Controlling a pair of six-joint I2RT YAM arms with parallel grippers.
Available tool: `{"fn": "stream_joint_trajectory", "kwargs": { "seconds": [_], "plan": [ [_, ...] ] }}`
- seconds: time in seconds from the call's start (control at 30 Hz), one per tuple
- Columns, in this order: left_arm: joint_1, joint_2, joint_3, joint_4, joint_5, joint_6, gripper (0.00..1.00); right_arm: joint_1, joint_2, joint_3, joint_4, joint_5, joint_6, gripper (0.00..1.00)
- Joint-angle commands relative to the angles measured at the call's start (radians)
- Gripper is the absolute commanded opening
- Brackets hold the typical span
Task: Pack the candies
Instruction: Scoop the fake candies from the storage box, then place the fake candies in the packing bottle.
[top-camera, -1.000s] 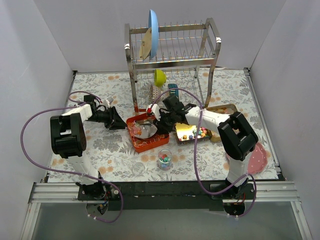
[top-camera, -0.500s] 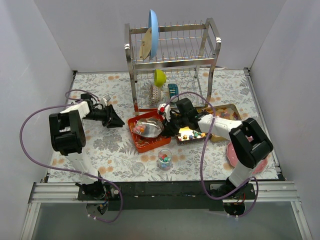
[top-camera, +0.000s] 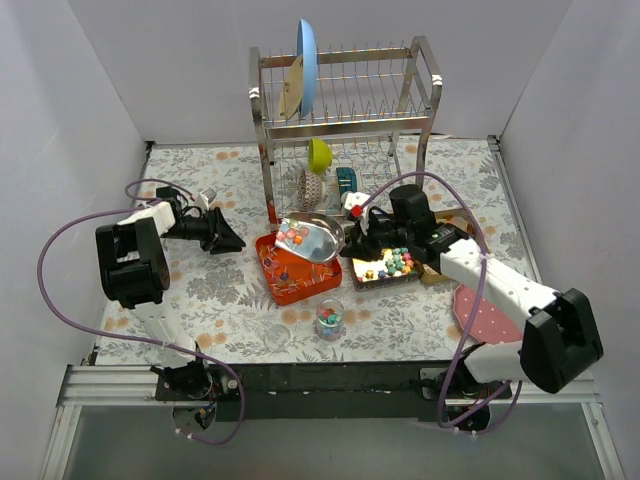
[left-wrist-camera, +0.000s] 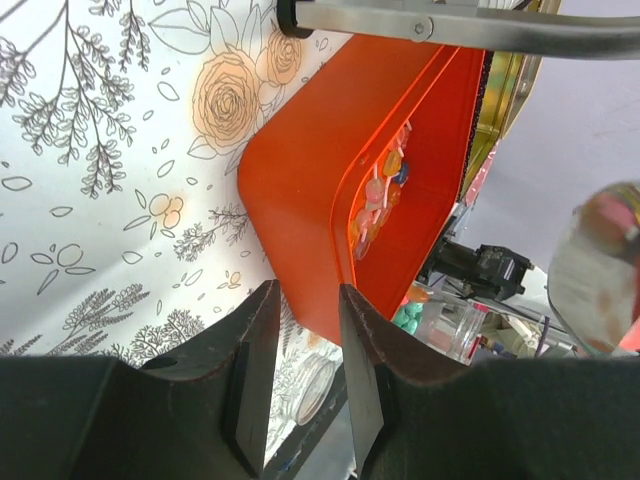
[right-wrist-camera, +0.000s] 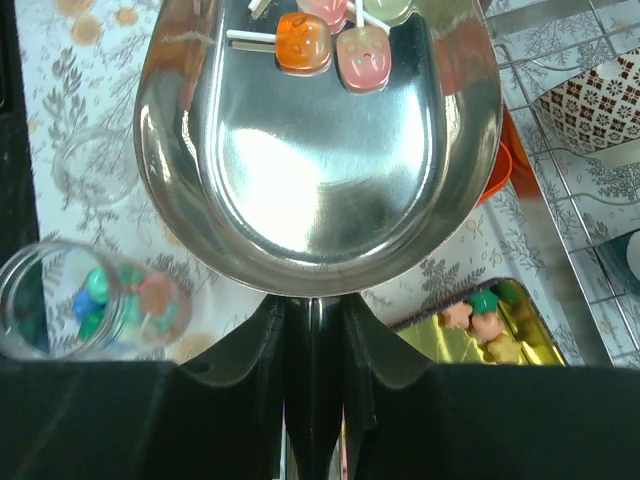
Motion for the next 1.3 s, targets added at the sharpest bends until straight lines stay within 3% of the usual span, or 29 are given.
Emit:
{"fn": "stream_joint_trajectory", "kwargs": {
  "seconds": [0.0,0.17,0.4,0.93,1.27],
  "plan": [
    [0.005,-0.066,0.016,0.041,-0.056,-0.013,0.29,-0.028,-0.100,0.081,-0.292,-0.062,-0.224,0.01],
    [0.007,-0.103,0.033,0.044,-0.124,-0.013,0.28,-0.053,-0.181,0.106,-0.564,-0.039,-0.416,0.01],
    [0.005,-0.158,-0.021,0.091,-0.097,-0.055,0.28,-0.059,-0.278,0.115,-0.730,-0.002,-0.553,0.01],
    [0.010,-0.231,-0.069,0.122,-0.074,-0.075,0.28,-0.057,-0.307,0.187,-0.902,0.091,-0.783,0.01],
    [0.012,-0.232,-0.075,0.150,-0.061,-0.093,0.29,-0.040,-0.246,0.307,-1.009,0.179,-0.884,0.01]
  ]
}}
